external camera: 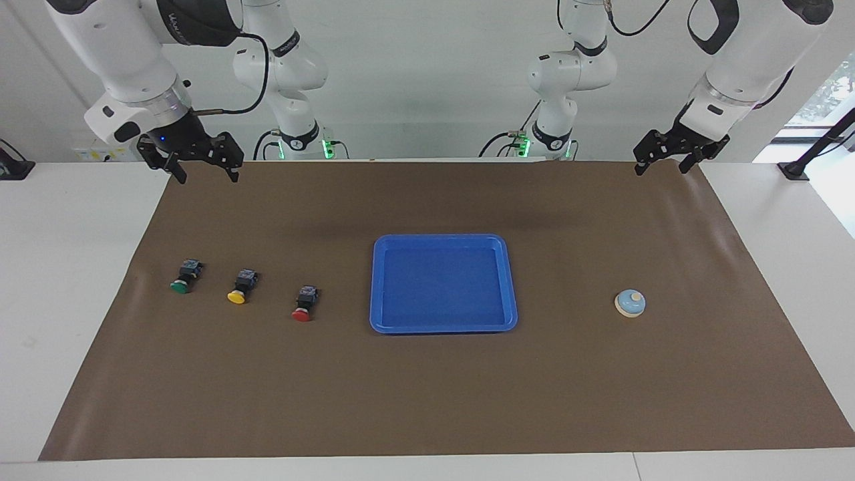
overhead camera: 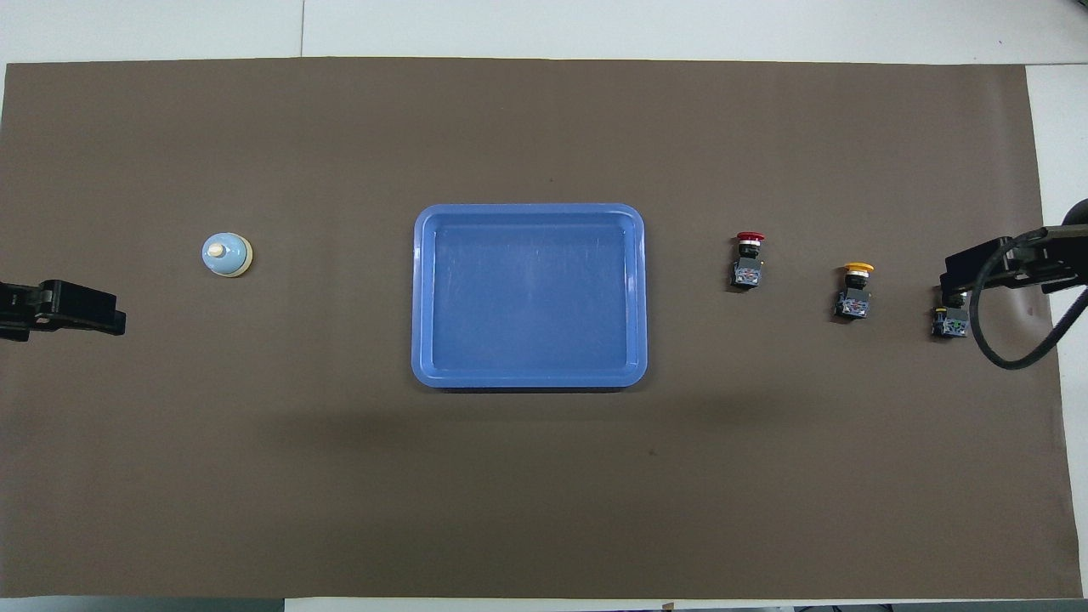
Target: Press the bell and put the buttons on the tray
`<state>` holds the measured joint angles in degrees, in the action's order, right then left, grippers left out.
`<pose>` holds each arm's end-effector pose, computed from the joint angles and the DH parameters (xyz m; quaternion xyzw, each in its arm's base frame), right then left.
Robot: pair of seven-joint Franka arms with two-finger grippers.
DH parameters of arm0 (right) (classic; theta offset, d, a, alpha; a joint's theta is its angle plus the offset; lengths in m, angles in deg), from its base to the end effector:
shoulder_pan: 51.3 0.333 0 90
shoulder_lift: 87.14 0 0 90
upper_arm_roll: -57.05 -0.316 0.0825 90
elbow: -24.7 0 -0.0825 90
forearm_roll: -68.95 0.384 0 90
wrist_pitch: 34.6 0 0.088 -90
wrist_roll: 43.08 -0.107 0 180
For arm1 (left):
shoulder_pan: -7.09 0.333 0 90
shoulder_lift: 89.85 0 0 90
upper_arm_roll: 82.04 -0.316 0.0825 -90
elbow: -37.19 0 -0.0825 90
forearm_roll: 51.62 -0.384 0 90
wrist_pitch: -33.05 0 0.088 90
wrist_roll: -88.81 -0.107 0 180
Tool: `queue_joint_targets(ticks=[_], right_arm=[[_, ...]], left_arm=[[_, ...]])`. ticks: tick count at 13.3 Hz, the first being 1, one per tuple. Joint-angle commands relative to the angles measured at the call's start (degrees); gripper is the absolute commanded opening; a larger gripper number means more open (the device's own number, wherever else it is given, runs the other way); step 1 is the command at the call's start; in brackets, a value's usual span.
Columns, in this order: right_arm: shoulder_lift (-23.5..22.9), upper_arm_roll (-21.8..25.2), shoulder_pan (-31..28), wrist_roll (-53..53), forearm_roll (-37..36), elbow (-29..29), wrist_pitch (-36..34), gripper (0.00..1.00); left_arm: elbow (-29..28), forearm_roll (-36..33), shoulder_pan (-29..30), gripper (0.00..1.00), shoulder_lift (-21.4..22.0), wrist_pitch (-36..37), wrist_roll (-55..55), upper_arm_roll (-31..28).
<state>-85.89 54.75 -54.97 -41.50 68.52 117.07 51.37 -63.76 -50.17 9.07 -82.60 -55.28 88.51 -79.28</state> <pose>0.5390 -0.0135 0.6112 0.9990 0.0017 -0.0450 0.0030 0.5080 -0.0111 0.5996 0.9988 -0.0089 -0.0470 0.0094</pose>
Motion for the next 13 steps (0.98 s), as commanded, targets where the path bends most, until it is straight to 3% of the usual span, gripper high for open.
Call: queue_joint_targets(ticks=[1,7,13], right_arm=[[-0.02,0.28,-0.73,1.14,-0.09,-0.44,-0.01,1.00],[0.68,-0.07,0.06,0.96,0.61,0.96,0.51,1.00],[1.57,-0.42,3.48,-6.93,0.61,7.29,9.56,1.00]], left_arm=[[0.40,0.23,-0.04,1.00,0.04,0.78,-0.05,-0.03],[0.40,0.23,0.13,1.00,0.04,0.78,-0.05,-0.03],[0.40,0.23,0.13,1.00,0.04,0.78,-0.05,-0.03]])
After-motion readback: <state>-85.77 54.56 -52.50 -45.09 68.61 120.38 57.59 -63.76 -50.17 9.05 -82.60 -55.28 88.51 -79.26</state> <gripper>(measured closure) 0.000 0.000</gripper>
